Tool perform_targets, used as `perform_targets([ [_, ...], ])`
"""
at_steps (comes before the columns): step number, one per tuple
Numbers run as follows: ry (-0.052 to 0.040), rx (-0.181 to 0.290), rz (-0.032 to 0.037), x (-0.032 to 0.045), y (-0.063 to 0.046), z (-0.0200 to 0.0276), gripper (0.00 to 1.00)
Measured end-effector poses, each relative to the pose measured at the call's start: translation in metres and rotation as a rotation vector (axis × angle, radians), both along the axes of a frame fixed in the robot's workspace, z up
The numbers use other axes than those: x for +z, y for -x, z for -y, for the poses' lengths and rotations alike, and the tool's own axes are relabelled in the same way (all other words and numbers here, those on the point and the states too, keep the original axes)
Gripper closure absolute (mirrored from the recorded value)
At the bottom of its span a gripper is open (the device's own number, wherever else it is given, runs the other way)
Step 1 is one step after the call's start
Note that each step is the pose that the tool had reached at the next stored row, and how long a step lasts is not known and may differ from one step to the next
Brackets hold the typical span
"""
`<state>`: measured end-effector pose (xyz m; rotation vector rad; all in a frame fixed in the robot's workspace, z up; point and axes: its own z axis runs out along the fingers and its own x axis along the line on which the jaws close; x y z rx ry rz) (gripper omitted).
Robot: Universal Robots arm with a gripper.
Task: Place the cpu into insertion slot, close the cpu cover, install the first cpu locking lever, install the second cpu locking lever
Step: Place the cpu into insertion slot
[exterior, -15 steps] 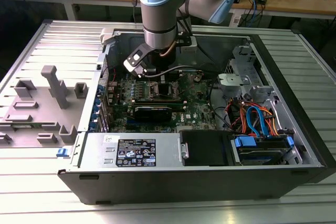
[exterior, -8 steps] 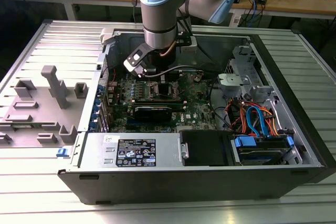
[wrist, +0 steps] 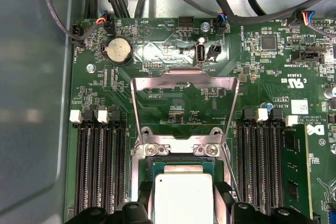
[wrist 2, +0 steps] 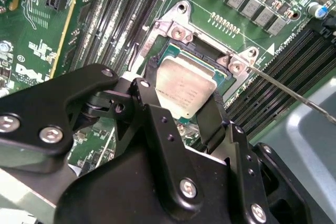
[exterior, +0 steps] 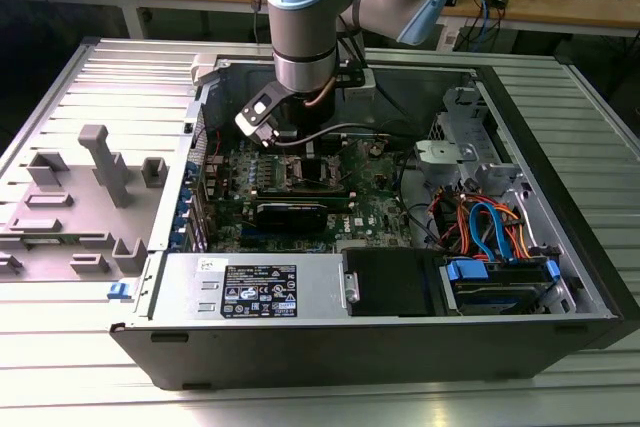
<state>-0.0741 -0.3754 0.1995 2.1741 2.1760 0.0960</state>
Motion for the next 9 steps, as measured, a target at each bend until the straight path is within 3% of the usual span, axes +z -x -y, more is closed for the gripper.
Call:
perform_targets([
  [9, 0.0002, -0.009, -0.0001, -0.0029, 0.0000, -0.0017, 0.46],
])
